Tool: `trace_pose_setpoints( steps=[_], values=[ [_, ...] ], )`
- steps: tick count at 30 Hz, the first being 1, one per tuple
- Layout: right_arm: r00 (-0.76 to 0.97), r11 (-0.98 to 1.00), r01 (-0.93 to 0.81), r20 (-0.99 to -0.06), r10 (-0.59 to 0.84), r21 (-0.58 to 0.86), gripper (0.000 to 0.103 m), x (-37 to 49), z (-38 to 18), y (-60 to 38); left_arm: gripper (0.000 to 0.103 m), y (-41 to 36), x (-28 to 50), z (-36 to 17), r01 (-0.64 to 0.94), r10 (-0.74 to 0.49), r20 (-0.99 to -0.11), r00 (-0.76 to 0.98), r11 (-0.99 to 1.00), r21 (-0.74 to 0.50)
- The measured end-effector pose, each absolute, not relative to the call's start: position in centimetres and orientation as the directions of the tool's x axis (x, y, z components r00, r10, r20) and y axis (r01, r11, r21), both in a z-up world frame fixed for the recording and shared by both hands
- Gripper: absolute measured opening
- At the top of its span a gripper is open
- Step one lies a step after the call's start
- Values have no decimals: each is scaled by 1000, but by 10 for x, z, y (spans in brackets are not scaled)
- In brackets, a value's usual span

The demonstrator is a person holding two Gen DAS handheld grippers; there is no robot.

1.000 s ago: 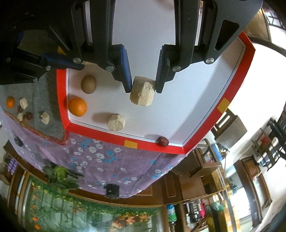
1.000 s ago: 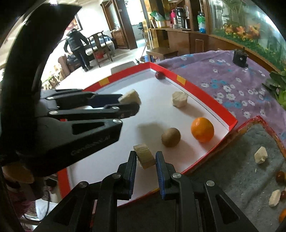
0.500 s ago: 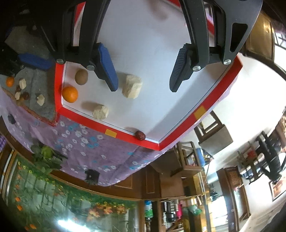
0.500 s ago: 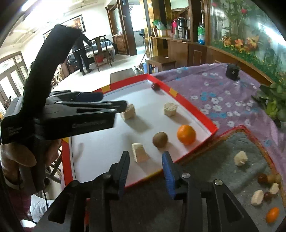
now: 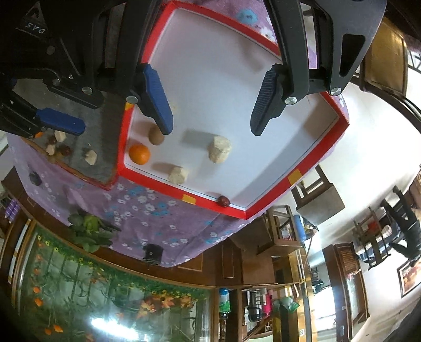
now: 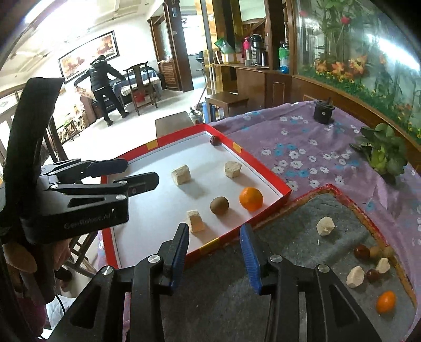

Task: Organize fruits
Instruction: 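Move both grippers back over the fruits on the felt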

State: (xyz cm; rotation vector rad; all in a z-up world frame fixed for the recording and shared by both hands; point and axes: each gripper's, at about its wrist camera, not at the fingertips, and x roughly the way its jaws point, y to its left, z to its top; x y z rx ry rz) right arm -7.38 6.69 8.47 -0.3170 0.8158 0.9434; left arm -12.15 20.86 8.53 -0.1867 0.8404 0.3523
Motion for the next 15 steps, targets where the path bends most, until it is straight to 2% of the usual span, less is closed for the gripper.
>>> trace_pose_setpoints(
  steps=[15],
  values=[
    [398,670,-735,-734,550,103,40,-71,79,3,62,175,-107,103,-289,147,-738,658,955,-67]
  ],
)
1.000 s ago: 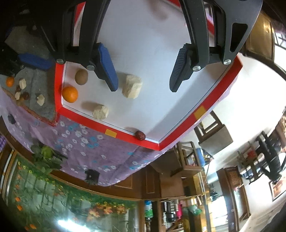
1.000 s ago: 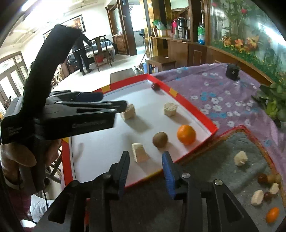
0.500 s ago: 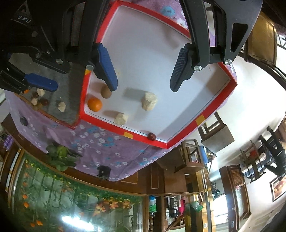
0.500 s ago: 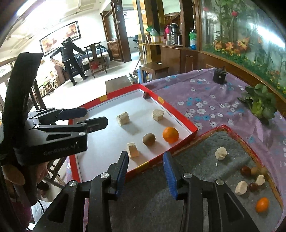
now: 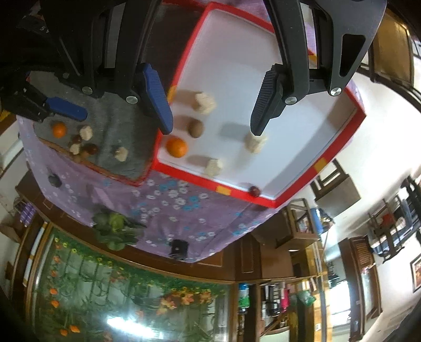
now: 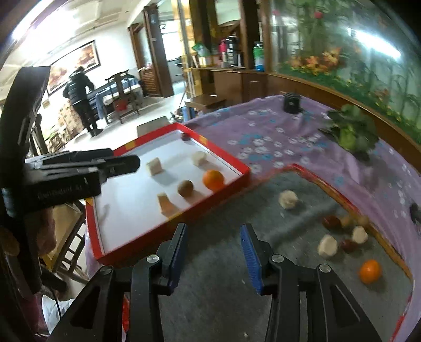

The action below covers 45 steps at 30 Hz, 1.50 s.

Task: Organize fruits
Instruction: 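Move both grippers back over the fruits on the felt, then grasp a porous beige chunk with the left gripper while the right gripper grasps a round beige chunk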

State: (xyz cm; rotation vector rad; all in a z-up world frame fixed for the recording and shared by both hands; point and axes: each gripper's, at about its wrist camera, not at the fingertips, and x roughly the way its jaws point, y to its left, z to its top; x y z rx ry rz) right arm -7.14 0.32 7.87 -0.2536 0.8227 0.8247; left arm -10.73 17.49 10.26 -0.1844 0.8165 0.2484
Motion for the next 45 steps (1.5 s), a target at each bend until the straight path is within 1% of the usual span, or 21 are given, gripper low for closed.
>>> trace_pose_setpoints(
  steps=[7,12,15,18,20,22,26,30,35,37,41,45],
  values=[
    [464,753,-650,-733,498,100,41,-68,79,-53,62,142,-92,112,-201,63,-717,694,973,-109],
    [522,815,-572,-726,449,92,41,-71,85,-101,62,120,-77,112,-130,-19,-722,692,980,-150],
    [550,844,-531,-724,416,81,41,-75,88,-129,62,115,-70,111,-119,-46,-724,688,977,-176],
    [570,862,-502,-721,394,74,45,-80,88,-154,62,117,-64,109,-122,-66,-728,683,972,-202],
    [572,869,-487,-721,391,85,45,-80,85,-171,62,116,-59,106,-130,-71,-734,676,968,-213],
    [565,872,-479,-725,394,101,45,-78,82,-184,62,111,-54,105,-125,-71,-738,671,970,-208],
    [551,867,-485,-730,405,115,45,-72,76,-195,62,87,-39,98,-46,-104,-763,638,984,-173],
    [543,853,-509,-727,419,112,46,-68,76,-192,62,64,-16,81,-4,-82,-802,591,994,-105],
    [526,842,-524,-730,436,125,46,-62,69,-185,62,62,14,59,-30,-72,-828,556,994,-106],
    [519,843,-521,-736,434,130,46,-56,66,-182,62,61,25,53,-33,-49,-834,550,996,-80],
    [513,846,-514,-740,435,140,46,-47,62,-178,62,55,38,43,28,-27,-841,541,1000,-14],
    [507,845,-513,-742,439,149,46,-37,59,-171,62,56,49,31,44,-20,-859,511,999,2]
  ],
)
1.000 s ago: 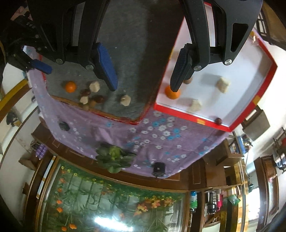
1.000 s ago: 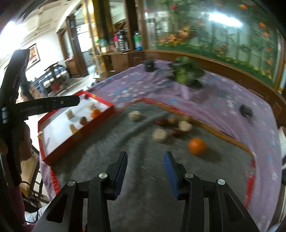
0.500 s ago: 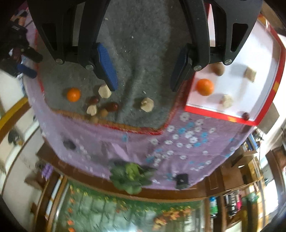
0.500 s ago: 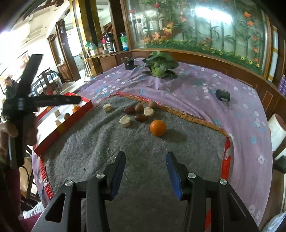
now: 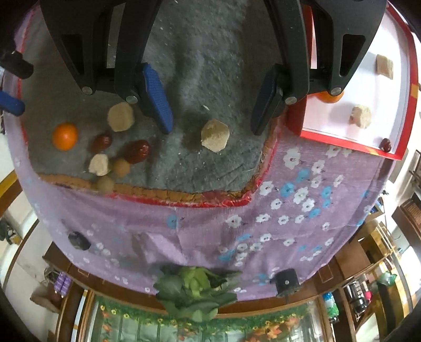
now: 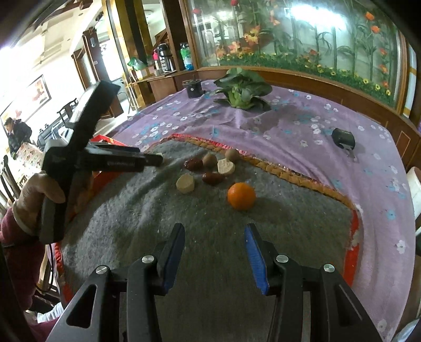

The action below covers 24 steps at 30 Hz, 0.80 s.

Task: Organize fruits
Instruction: 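Grasp a porous beige chunk with the left gripper while the right gripper grasps a round beige chunk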

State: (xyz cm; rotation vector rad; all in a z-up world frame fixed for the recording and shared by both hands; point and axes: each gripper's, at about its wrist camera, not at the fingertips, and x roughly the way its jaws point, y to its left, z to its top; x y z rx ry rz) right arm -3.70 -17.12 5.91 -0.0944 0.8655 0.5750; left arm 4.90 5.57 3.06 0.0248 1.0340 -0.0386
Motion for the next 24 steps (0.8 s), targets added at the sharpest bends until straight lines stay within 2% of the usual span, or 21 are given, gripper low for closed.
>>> trace_pose_setpoints(
  steps=[2,3,4,5,8,11,24],
  values=[
    [503,843,-514,-742,443,155,46,-32,58,-168,61,57,53,25,46,-19,-865,502,999,5],
    [498,841,-517,-744,445,157,46,-30,57,-165,54,57,54,22,53,-26,-870,493,999,0],
    [496,840,-519,-745,446,157,46,-28,57,-163,37,58,55,19,57,-39,-874,485,998,-13],
    [495,839,-522,-746,446,156,46,-27,56,-161,30,59,55,16,54,-45,-878,477,998,-22],
    [487,832,-533,-750,448,151,46,-24,55,-153,22,62,54,15,51,-43,-870,491,998,-21],
    [479,825,-547,-754,449,143,46,-22,54,-145,22,67,51,17,35,-61,-867,495,998,-51],
    [442,811,-561,-770,460,163,46,7,33,-100,22,58,29,37,67,-73,-836,544,997,-44]
  ],
)
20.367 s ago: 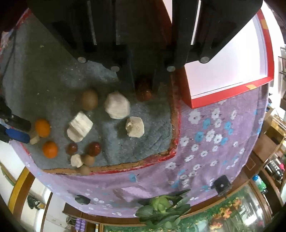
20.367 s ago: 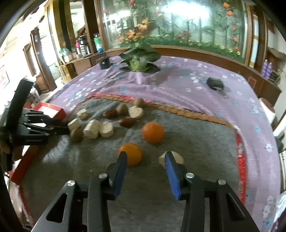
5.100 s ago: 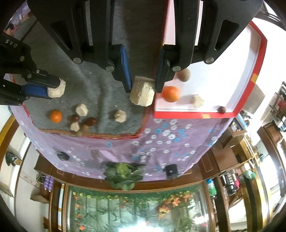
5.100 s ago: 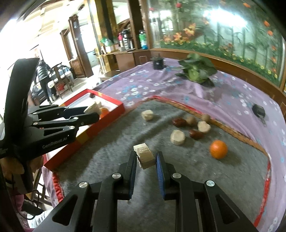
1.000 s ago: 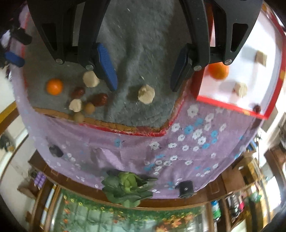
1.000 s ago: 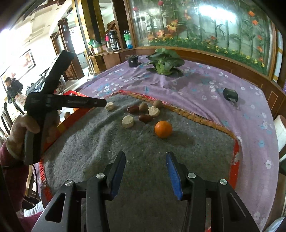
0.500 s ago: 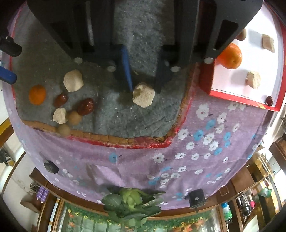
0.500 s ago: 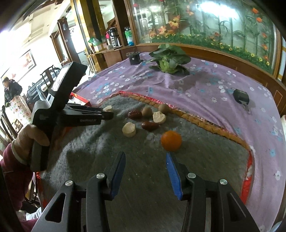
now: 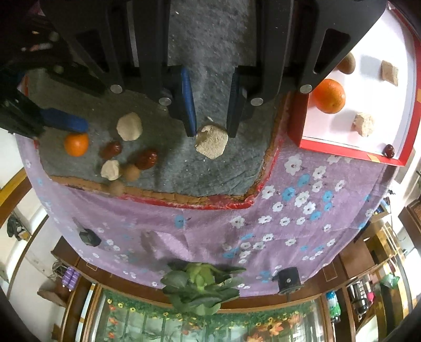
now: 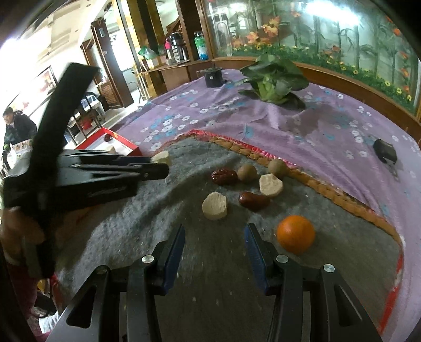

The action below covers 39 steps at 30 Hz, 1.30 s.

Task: Organize fruits
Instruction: 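Grasp a porous beige chunk with the left gripper while the right gripper grasps a round beige chunk, then carry both porous chunks into the white tray and open both grippers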

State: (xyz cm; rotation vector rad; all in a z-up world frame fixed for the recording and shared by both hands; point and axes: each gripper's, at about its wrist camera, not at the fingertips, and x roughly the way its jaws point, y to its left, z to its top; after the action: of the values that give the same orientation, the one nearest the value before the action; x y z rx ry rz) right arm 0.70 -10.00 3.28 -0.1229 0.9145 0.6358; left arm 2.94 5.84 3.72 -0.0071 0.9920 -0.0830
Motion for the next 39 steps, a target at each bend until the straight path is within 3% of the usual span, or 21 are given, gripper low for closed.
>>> trace_pose_setpoints(
  steps=[8,10,11,25,39],
  values=[
    [447,805,-582,-780,437,117,45,25,22,-70,23,62,22,45,51,-63,-824,563,998,-41],
    [459,814,-577,-799,388,64,28,28,14,-65,23,64,20,47,43,-63,-822,567,998,-47],
    [460,815,-578,-807,370,45,25,28,11,-64,23,66,18,48,39,-62,-821,568,998,-49],
    [477,816,-568,-766,431,105,25,-4,42,-83,23,81,-8,64,29,-63,-797,600,998,-57],
    [475,771,-633,-748,463,75,25,-34,61,-45,23,117,-38,80,-36,0,-770,638,999,-29]
  ],
)
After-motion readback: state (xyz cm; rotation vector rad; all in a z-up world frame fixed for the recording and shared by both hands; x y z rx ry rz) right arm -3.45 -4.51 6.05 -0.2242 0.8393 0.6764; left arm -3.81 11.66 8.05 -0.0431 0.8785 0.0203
